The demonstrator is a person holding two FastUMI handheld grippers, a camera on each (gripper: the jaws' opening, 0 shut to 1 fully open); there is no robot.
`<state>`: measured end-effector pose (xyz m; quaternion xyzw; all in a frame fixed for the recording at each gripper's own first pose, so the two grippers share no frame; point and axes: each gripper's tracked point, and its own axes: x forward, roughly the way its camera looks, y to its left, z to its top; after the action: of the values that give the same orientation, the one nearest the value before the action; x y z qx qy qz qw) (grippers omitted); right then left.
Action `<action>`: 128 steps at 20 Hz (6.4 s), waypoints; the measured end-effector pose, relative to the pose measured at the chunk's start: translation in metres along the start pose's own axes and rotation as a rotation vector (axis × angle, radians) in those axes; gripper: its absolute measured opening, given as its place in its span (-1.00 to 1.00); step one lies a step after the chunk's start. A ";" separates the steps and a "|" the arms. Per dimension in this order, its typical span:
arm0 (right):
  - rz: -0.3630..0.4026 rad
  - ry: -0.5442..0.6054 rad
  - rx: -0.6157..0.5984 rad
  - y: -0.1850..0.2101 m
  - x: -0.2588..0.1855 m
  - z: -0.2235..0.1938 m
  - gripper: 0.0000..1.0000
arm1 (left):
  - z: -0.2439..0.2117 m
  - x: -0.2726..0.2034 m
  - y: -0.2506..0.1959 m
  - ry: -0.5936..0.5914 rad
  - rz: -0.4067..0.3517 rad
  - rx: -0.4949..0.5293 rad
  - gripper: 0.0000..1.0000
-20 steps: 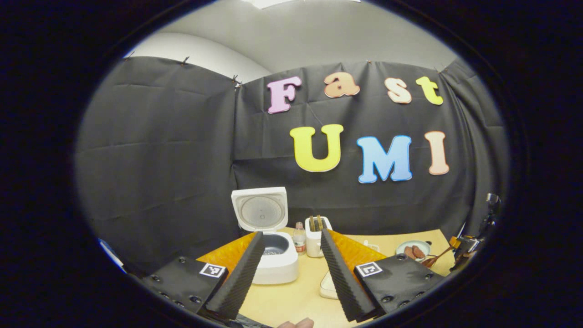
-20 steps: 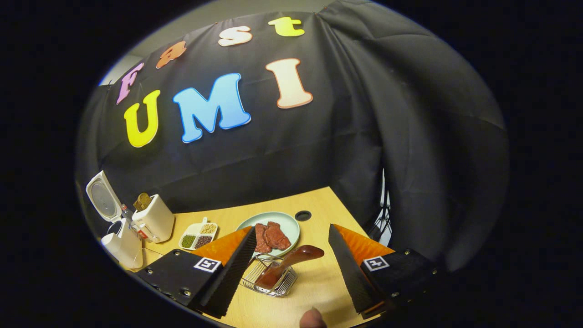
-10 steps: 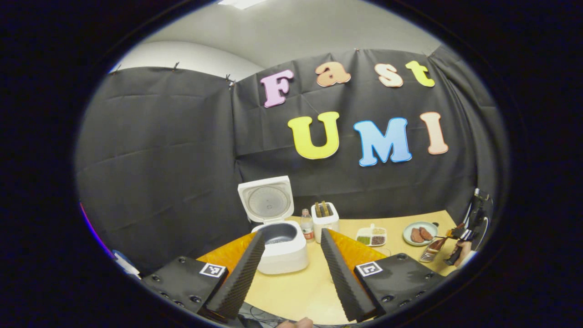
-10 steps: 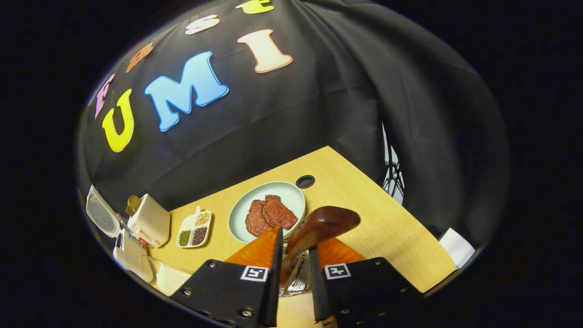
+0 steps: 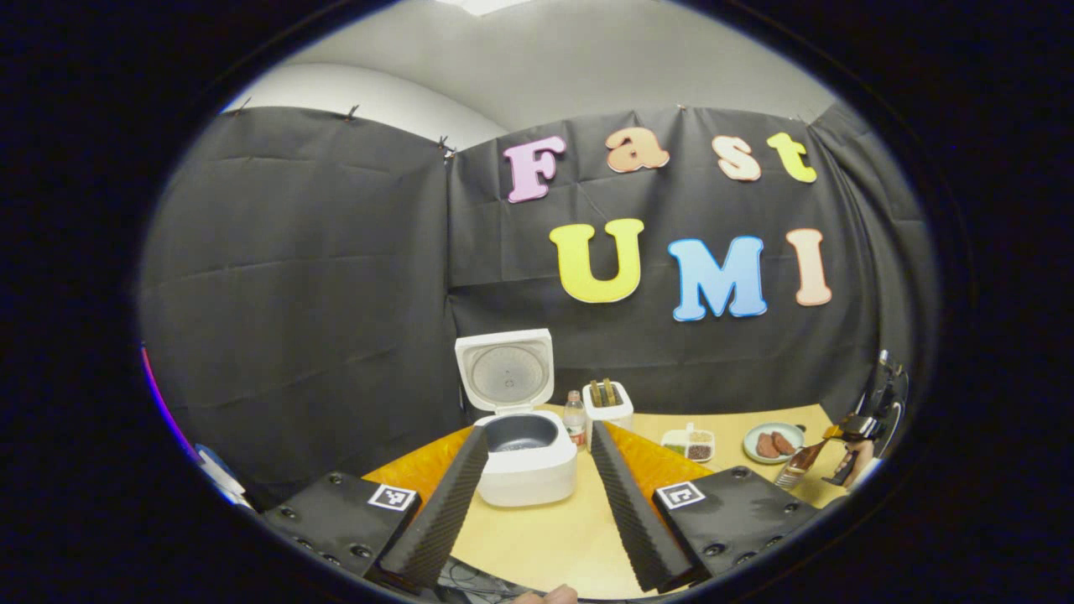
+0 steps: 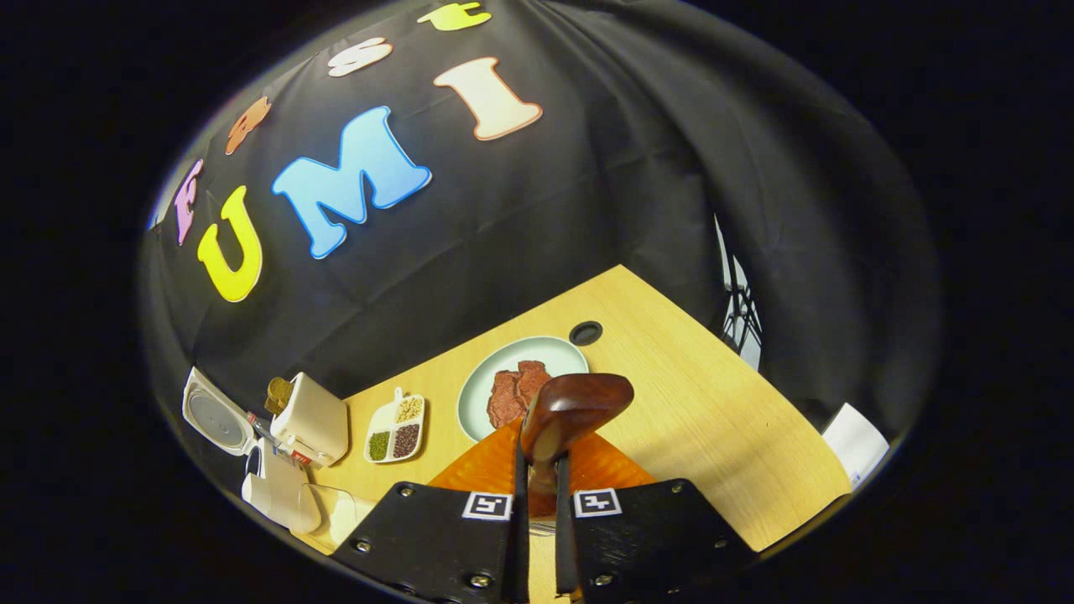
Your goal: Close the left gripper, press the button to open the rice cooker; take a wooden spoon from the chopstick holder with the right hand, scoop a spoonful of rice and pour it into the rice cooker, then put the wooden spoon back into the chopstick holder.
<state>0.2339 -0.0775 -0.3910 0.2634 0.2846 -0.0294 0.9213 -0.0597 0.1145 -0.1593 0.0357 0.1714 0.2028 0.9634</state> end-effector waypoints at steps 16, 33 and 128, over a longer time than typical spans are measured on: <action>0.217 -0.005 -0.215 0.245 -0.131 -0.038 -0.75 | 0.015 0.022 0.152 -0.148 -0.124 -0.109 0.75; 0.231 0.309 -0.479 0.280 -0.002 -0.202 -0.75 | -0.014 0.088 0.186 0.013 0.072 -0.075 0.75; 0.784 -0.174 -1.184 0.635 -0.078 -0.237 -0.75 | -0.017 0.004 0.286 0.018 0.398 -0.081 0.75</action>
<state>0.1777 0.5801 -0.2168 -0.2013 0.0626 0.4422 0.8718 -0.1706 0.3775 -0.1370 0.0283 0.1615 0.3963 0.9034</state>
